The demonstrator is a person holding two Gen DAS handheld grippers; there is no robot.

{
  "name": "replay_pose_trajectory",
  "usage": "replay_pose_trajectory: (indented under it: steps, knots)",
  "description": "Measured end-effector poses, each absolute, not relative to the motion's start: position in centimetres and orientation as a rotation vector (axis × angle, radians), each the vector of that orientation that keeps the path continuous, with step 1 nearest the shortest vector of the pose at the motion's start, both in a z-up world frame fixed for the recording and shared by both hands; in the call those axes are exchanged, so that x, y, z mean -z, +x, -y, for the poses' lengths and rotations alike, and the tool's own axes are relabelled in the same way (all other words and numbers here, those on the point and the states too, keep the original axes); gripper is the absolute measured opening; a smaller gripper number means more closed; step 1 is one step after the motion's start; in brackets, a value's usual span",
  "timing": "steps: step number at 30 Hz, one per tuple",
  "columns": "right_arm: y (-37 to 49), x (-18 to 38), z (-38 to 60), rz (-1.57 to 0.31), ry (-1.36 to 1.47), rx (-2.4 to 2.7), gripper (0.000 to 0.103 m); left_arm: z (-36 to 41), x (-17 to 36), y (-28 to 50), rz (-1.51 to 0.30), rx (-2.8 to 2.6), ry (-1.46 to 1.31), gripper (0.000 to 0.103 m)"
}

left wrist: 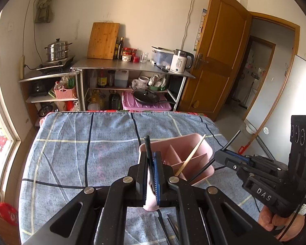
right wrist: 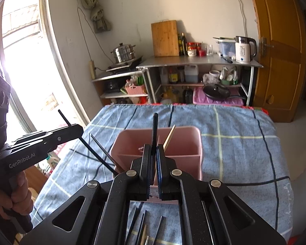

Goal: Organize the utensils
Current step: 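Open both grippers to release the black chopsticks into the basket, then move both open grippers down to the remaining chopsticks on the bed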

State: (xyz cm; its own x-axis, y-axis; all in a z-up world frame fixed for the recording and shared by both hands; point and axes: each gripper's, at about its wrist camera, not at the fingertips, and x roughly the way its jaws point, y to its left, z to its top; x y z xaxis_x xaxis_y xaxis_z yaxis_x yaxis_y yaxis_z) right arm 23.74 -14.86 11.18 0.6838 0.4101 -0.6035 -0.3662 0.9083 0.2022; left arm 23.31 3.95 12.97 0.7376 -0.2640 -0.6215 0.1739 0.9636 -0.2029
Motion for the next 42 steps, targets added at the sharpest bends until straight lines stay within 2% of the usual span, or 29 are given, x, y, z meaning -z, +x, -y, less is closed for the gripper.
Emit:
replay_pose_trajectory:
  steps: [3, 7, 12, 24, 42]
  knots:
    - [23.8, -11.1, 15.2, -0.704, 0.069, -0.434, 0.005, -4.0, -12.7, 23.1, -0.704, 0.24, -0.133, 0.006]
    - [23.4, -11.4, 15.6, -0.7, 0.079, -0.438, 0.016, -4.5, -13.0, 22.0, -0.681, 0.241, -0.142, 0.006]
    - [21.7, -11.9, 16.5, -0.679, 0.089, -0.44, 0.023, -5.1, -13.5, 19.9, -0.653, 0.226, -0.154, 0.008]
    - [14.8, -11.3, 18.9, -0.641, 0.113, -0.425, 0.023, -5.3, -12.7, 12.6, -0.616, 0.186, -0.155, 0.009]
    - [6.4, -6.8, 19.7, -0.687, 0.065, -0.401, 0.024, -1.9, -6.3, 4.7, -0.704, 0.218, -0.162, 0.009]
